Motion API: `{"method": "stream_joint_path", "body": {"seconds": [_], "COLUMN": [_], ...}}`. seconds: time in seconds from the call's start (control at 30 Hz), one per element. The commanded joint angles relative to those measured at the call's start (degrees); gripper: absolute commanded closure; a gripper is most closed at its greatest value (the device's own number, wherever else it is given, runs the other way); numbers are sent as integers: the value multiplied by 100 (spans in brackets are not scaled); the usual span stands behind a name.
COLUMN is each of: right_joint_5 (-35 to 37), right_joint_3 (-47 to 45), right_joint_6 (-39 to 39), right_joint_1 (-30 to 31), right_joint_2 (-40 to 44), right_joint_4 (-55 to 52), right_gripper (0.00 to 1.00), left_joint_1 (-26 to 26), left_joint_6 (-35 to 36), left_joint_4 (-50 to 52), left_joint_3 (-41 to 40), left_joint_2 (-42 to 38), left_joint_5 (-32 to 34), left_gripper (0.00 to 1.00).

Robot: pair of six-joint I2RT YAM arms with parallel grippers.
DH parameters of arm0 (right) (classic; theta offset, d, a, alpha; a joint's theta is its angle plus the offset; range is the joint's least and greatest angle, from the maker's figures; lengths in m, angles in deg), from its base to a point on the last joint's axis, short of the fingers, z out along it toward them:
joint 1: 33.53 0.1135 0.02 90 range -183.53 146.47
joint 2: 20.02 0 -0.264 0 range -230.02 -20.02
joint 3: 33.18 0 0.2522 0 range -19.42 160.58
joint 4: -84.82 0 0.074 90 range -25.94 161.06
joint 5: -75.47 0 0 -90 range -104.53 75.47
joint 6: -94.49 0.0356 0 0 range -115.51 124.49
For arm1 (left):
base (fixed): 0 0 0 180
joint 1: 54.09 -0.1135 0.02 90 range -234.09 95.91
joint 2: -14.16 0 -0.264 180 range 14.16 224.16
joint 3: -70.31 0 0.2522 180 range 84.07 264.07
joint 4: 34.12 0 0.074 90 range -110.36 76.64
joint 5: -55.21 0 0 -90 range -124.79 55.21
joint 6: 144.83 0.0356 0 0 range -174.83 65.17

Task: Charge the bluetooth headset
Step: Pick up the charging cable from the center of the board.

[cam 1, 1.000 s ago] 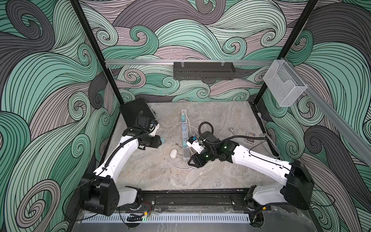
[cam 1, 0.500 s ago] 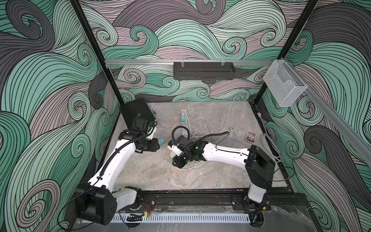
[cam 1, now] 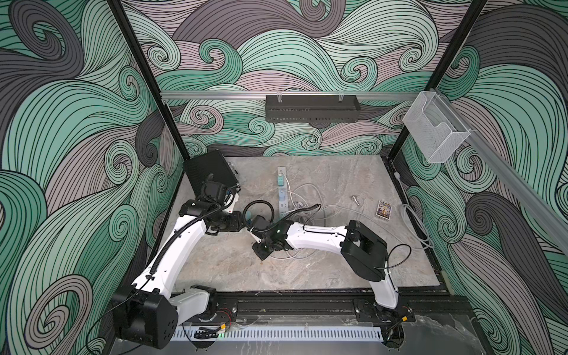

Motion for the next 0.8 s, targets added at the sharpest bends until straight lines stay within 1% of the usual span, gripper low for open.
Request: {"method": "stream_joint_path", "body": {"seconds": [0.0, 0.17, 0.43, 0.67, 0.7, 0.77], "right_joint_5": [766, 934, 766, 862, 882, 923], "right_joint_3": [225, 364, 408, 430, 403, 272], "right_joint_6": [-60, -124, -217, -306, -344, -432], "right_joint_1": [105, 185, 242, 269, 264, 264], "right_joint_2": [-127, -315, -451, -485, -428, -211], "right_joint_4": [-305, -452, -410, -533, -532, -536], "right_gripper": [73, 77, 80, 98, 100, 100], "left_joint_1": [-22, -22, -22, -30, -30, -33], "left_joint_6": [-14, 30, 43, 17, 17, 17], "left_joint_4": [105, 103, 83, 69, 64, 51], "left_joint_3": [94, 102, 43, 50, 50, 75], "left_joint_2": [-108, -111, -121, -122, -113, -93], "left_joint_5": [-107, -108, -103, -65, -64, -64], "left_gripper": [71, 71, 71, 71, 71, 71]}}
